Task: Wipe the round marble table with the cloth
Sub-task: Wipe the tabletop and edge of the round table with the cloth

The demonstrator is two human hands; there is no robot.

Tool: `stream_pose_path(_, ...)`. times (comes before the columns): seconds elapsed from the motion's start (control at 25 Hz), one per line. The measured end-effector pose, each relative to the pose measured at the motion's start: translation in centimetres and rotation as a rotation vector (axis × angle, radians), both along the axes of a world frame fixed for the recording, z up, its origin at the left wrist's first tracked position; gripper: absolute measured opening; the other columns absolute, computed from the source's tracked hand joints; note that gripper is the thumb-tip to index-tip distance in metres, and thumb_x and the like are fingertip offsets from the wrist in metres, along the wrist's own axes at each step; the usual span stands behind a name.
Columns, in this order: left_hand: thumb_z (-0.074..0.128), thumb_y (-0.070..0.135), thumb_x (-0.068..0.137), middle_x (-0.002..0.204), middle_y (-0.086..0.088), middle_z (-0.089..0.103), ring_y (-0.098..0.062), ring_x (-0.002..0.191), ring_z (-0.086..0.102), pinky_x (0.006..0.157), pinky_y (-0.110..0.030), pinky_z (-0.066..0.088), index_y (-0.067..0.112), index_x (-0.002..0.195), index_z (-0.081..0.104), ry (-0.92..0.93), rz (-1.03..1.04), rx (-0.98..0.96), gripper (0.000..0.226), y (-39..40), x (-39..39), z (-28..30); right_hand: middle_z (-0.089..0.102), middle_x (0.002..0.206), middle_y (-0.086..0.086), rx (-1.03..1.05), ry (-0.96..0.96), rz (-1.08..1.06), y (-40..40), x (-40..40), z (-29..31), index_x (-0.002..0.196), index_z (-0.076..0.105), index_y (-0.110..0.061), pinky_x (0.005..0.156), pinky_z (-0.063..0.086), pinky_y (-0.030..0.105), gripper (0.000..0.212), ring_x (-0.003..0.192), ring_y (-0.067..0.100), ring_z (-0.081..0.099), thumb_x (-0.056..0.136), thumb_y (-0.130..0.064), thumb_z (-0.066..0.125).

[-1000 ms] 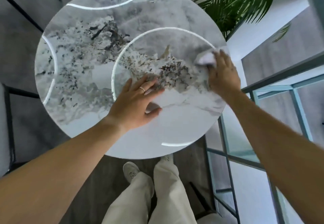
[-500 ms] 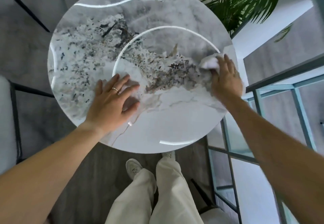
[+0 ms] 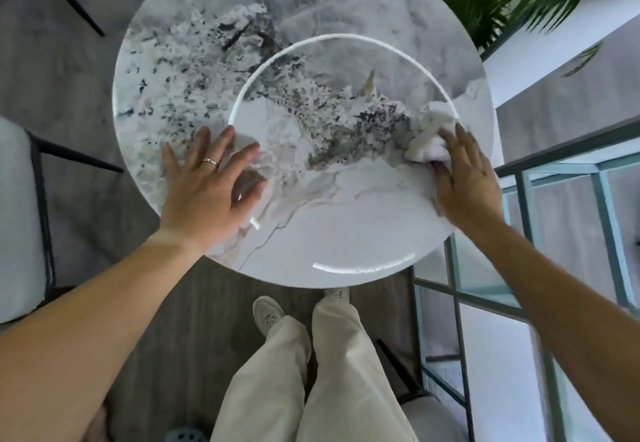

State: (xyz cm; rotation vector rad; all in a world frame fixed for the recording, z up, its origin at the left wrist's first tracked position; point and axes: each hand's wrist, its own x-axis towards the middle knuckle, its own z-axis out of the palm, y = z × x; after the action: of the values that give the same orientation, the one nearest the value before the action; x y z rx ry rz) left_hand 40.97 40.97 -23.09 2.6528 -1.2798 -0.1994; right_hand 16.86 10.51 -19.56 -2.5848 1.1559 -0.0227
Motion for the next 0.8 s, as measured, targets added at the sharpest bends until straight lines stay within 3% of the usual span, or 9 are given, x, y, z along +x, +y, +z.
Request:
stream_pose_path(0.08,0.033,0.069,0.096,0.165,-0.011,0.030,-0.038,0.154,0.011,0.114,-0.076,0.006,0.041,0.145,0.041,-0.003,0.116,0.011,0.057,0.8,0.3,0.0,0.027,0.167,0.008,-0.080,0.002,0.058,6.5,0.6,-1.2,0.157,0.031,-0.022,0.118,0.034,0.059,0.055,0.154,0.030,0.024,0.104,-0.029,0.043)
stream_pose_path(0.2,0.032,0.067,0.097,0.164,-0.014,0.030,-0.039,0.154,0.009,0.115,-0.075,0.007,0.043,0.143,0.043,0.000,0.169,0.007,0.053,1.4,1.1,0.2,0.022,0.169,0.005,-0.028,-0.060,0.628,15.0,-0.2,-2.4,0.158,0.030,-0.024,0.123,0.025,0.050,0.062,0.157,0.026,0.016,0.099,-0.030,0.051)
stream_pose_path(0.28,0.031,0.066,0.097,0.164,-0.015,0.030,-0.040,0.153,0.012,0.114,-0.074,0.011,0.042,0.143,0.043,-0.001,0.150,0.017,0.054,1.5,1.7,0.2,0.023,0.169,0.006,-0.026,-0.085,0.991,12.6,2.1,-2.4,0.156,0.035,-0.024,0.125,0.022,0.047,0.062,0.156,0.026,0.019,0.097,-0.027,0.054)
stream_pose_path(0.32,0.030,0.066,0.097,0.164,-0.015,0.030,-0.039,0.154,0.013,0.115,-0.073,0.011,0.042,0.144,0.042,-0.002,0.148,0.023,0.054,1.4,1.8,0.1,0.026,0.168,0.007,-0.071,-0.102,1.040,9.7,4.7,-2.6,0.154,0.038,-0.023,0.124,0.024,0.049,0.058,0.155,0.027,0.022,0.098,-0.028,0.053)
stream_pose_path(0.4,0.030,0.066,0.098,0.166,-0.013,0.028,-0.037,0.154,0.014,0.116,-0.072,0.009,0.042,0.145,0.040,0.001,0.151,0.025,0.054,1.3,2.0,0.1,0.028,0.167,0.008,-0.112,-0.084,0.750,3.7,11.6,-2.2,0.154,0.038,-0.022,0.121,0.030,0.053,0.054,0.153,0.029,0.027,0.102,-0.034,0.044)
stream_pose_path(0.52,0.031,0.065,0.099,0.166,-0.011,0.028,-0.035,0.154,0.015,0.118,-0.070,0.009,0.041,0.147,0.039,0.010,0.164,0.015,0.055,1.3,2.3,0.3,0.023,0.169,0.005,-0.045,-0.073,0.251,0.2,18.2,-0.8,0.157,0.033,-0.023,0.123,0.025,0.047,0.056,0.154,0.028,0.024,0.103,-0.033,0.042)
stream_pose_path(0.6,0.028,0.066,0.099,0.166,-0.009,0.029,-0.033,0.154,0.016,0.118,-0.069,0.009,0.038,0.149,0.040,0.010,0.166,0.015,0.058,1.6,2.5,0.3,0.023,0.169,0.005,-0.087,-0.074,0.301,5.0,15.7,-1.2,0.158,0.031,-0.022,0.123,0.027,0.050,0.056,0.155,0.027,0.022,0.104,-0.034,0.042)
stream_pose_path(0.72,0.032,0.061,0.100,0.165,-0.006,0.032,-0.035,0.155,0.014,0.116,-0.074,0.002,0.040,0.145,0.045,-0.011,0.200,-0.011,0.052,2.0,2.3,0.0,0.021,0.170,0.003,0.015,-0.169,0.698,16.8,5.6,-2.3,0.158,0.032,-0.023,0.121,0.029,0.053,0.063,0.156,0.025,0.018,0.098,-0.030,0.050)
stream_pose_path(0.8,0.037,0.054,0.100,0.164,-0.007,0.033,-0.039,0.155,0.008,0.112,-0.078,-0.003,0.042,0.139,0.049,-0.001,0.320,-0.073,0.042,2.0,2.3,-0.2,0.021,0.170,0.002,0.069,-0.177,0.889,19.8,2.5,-2.7,0.157,0.035,-0.023,0.122,0.026,0.048,0.070,0.156,0.024,0.019,0.089,-0.023,0.054)
